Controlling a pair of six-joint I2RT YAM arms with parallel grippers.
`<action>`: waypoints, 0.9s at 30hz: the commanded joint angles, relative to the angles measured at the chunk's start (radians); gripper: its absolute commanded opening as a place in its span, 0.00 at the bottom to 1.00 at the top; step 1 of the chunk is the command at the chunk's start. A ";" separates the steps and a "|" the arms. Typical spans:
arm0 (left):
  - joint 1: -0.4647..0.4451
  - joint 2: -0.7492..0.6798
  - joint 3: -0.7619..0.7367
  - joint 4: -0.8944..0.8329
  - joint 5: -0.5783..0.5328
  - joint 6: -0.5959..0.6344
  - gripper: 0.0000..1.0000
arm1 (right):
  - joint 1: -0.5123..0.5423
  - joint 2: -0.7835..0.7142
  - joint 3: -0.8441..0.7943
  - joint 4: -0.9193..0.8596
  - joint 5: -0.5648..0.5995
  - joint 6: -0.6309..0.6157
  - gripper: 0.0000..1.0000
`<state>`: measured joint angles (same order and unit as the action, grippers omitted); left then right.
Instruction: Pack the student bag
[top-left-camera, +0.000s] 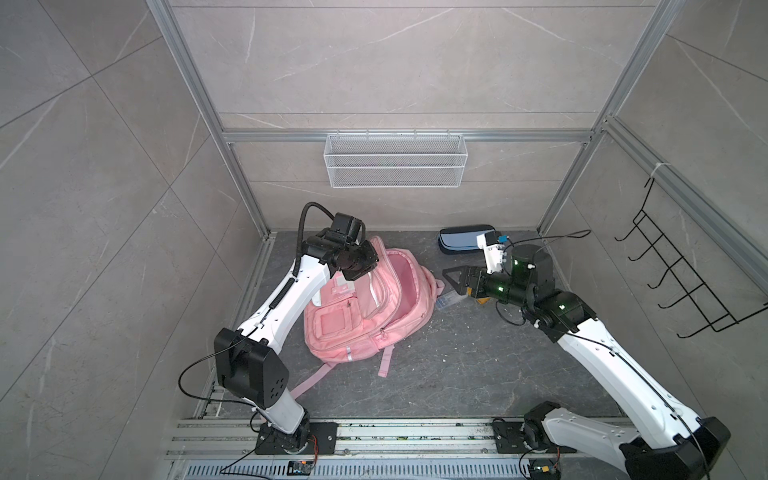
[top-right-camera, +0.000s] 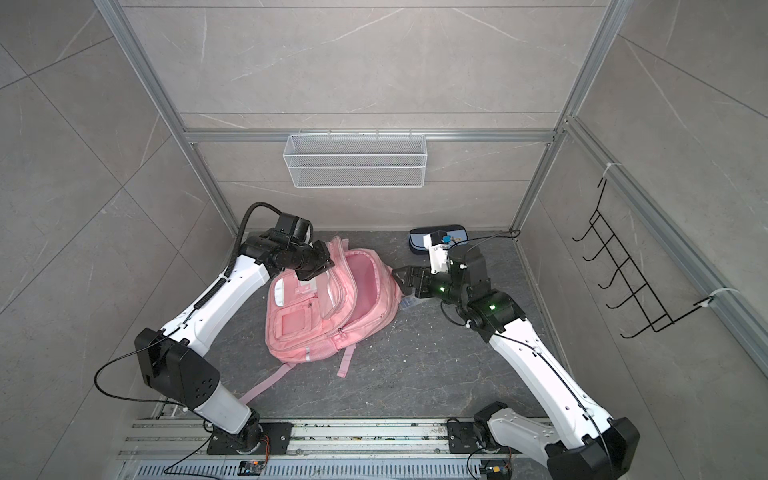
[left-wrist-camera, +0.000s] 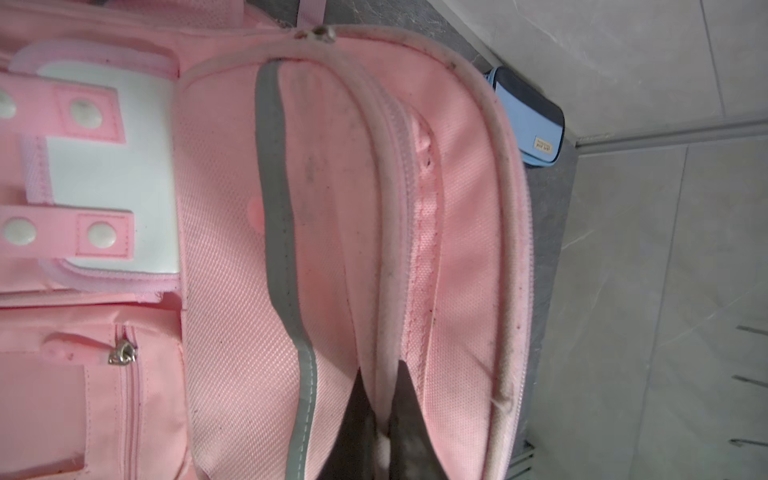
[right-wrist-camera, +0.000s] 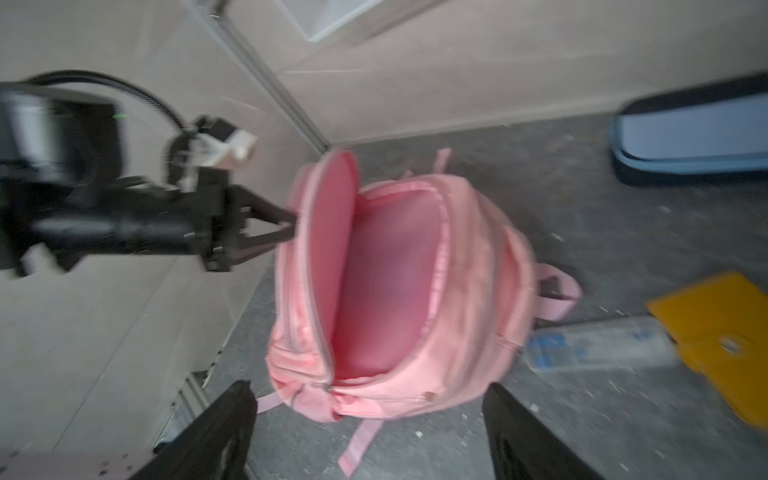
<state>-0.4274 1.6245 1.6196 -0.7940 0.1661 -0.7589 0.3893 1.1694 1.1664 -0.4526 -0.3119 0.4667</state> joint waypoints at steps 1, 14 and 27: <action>-0.003 -0.033 -0.002 -0.024 -0.006 0.249 0.00 | -0.079 0.098 0.024 -0.281 0.055 0.069 0.88; -0.193 0.042 -0.001 -0.110 -0.121 0.469 0.03 | -0.251 0.276 -0.044 -0.257 0.051 0.105 0.88; -0.225 0.054 -0.017 -0.183 -0.188 0.437 0.38 | -0.331 0.379 0.021 -0.247 0.106 -0.039 0.87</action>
<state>-0.6548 1.6917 1.6001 -0.9276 0.0013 -0.3332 0.0807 1.5272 1.1389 -0.6922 -0.2359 0.4847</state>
